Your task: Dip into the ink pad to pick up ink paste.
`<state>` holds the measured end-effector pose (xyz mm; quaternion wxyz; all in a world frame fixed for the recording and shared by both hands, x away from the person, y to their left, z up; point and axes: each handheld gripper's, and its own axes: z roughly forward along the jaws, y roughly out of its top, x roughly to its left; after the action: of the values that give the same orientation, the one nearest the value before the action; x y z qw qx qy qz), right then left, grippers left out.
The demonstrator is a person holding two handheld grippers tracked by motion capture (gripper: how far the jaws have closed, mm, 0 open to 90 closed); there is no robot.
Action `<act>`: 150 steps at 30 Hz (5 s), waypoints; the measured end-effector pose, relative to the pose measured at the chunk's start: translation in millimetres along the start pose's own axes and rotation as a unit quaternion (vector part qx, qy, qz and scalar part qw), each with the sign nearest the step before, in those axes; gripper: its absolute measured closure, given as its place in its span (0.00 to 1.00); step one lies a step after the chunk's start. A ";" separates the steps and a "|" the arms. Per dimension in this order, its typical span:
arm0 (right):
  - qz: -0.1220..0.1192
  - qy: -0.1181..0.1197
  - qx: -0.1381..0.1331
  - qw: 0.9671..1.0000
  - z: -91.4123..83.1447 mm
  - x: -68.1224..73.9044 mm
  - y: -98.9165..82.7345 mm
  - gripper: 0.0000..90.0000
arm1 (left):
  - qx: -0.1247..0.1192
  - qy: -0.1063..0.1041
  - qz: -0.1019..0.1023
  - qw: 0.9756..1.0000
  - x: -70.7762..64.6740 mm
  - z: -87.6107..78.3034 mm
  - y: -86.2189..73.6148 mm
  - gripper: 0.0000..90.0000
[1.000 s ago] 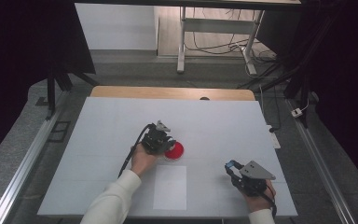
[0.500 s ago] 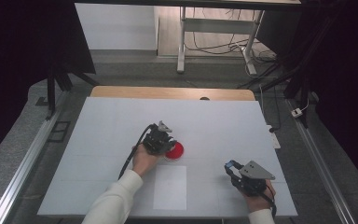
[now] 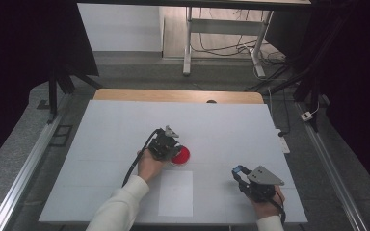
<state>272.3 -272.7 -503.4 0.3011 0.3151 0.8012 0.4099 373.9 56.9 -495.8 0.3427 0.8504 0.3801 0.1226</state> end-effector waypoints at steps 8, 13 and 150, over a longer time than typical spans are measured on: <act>0.000 -0.001 0.000 1.000 0.3 0.1 0.1 0.72 | 0.001 0.001 0.002 1.000 -0.6 0.0 -0.2 0.84; 0.003 0.000 -0.003 1.000 -0.2 0.3 0.1 0.72 | -0.003 0.002 0.003 1.000 -1.1 -2.4 0.2 0.84; -0.003 -0.001 0.005 1.000 2.9 2.0 -0.7 0.72 | -0.060 -0.045 -0.004 0.997 -1.7 -41.7 -14.5 0.84</act>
<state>273.0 -270.2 -505.8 0.3017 0.3141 0.8040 0.4048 345.0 83.1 -474.9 0.4097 0.8317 0.3594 0.1056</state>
